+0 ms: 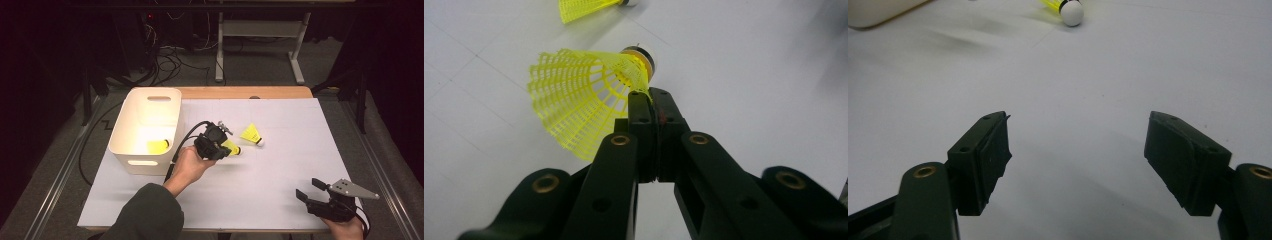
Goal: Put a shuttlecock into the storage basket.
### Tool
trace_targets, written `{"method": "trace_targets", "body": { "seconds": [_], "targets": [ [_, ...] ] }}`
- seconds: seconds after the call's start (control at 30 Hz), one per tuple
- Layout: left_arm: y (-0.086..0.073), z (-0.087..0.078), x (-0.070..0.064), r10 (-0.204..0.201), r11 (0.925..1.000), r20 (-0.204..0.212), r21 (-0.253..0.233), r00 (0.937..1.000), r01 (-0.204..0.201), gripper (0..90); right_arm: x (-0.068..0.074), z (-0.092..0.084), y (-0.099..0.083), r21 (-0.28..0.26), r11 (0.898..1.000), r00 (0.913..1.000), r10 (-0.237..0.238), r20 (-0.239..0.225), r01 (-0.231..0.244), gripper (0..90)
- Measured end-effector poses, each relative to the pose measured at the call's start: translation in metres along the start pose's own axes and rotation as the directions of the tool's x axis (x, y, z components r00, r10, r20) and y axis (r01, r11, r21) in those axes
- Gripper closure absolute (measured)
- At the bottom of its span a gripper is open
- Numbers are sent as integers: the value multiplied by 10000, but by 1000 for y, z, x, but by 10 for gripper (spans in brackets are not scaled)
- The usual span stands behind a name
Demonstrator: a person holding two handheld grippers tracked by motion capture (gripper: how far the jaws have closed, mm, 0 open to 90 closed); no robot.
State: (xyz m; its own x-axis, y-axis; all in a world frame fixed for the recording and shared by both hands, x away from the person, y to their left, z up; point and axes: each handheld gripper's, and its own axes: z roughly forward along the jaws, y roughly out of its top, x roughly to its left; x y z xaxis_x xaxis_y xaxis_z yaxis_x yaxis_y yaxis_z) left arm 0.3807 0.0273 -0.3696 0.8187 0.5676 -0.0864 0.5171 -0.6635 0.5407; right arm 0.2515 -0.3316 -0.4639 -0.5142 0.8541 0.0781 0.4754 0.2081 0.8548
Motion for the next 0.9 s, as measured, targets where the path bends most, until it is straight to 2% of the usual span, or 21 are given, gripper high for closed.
{"method": "trace_targets", "body": {
  "seconds": [0.57,0.9],
  "targets": [
    [2,-8,1,-48,10000,-316,-33,9995,47,892,0,0,0,-2,10000,10000,13,2,-13,266],
    [3,-10,3,-115,9999,-335,-67,9994,113,892,0,0,0,-1,10000,10000,10,-1,-10,266]
  ]
}}
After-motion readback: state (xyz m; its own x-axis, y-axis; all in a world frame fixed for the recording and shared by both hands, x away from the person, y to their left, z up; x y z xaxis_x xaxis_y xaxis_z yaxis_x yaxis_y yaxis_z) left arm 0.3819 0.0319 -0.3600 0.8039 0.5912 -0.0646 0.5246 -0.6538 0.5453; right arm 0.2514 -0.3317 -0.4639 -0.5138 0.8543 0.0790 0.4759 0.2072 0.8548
